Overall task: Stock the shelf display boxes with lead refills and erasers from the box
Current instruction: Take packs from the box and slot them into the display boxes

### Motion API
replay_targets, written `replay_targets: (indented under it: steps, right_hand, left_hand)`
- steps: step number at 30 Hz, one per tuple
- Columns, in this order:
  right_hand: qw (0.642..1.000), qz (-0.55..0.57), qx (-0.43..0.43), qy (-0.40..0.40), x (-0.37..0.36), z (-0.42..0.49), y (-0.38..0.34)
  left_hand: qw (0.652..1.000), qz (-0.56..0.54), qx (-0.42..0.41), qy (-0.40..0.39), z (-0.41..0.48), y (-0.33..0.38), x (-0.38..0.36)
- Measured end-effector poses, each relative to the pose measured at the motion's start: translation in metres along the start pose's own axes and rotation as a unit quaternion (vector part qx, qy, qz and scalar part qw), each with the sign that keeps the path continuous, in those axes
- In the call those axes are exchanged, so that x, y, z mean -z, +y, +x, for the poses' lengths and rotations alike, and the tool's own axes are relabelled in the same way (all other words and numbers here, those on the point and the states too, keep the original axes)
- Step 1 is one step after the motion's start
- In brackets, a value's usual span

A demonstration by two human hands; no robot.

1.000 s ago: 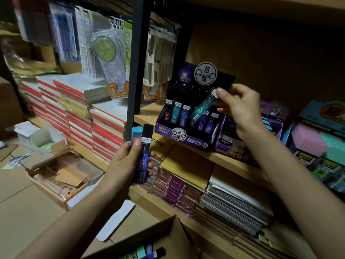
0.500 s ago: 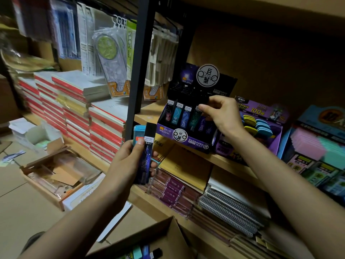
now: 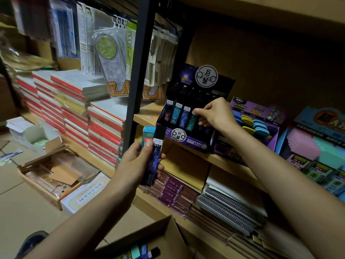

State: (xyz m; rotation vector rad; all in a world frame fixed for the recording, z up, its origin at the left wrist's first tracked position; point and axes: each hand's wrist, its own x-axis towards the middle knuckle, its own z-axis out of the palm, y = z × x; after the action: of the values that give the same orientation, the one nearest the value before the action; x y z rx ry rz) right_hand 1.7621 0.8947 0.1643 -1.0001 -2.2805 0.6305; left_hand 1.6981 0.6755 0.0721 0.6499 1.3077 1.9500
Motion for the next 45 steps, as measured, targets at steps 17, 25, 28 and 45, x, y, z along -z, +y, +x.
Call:
replay_targets:
  steps: [17, 25, 28, 45]
  right_hand:
    - [0.93, 0.318, 0.008, -0.184, -0.011, -0.12, -0.014]
    - [0.936, 0.348, 0.054, 0.032, 0.052, -0.073, -0.008]
    - [0.954, 0.257, 0.08, 0.134, 0.055, -0.059, 0.008]
    - [0.984, 0.104, 0.074, 0.128, 0.011, -0.022, 0.026]
  left_hand:
    - [0.997, 0.039, -0.017, -0.063, -0.003, -0.004, -0.017]
    - [0.999, 0.033, -0.022, -0.026, -0.001, -0.007, -0.017]
    - [0.999, 0.023, -0.021, -0.007, 0.002, -0.005, -0.01]
    - [0.999, 0.022, -0.022, 0.007, 0.009, -0.003, 0.002]
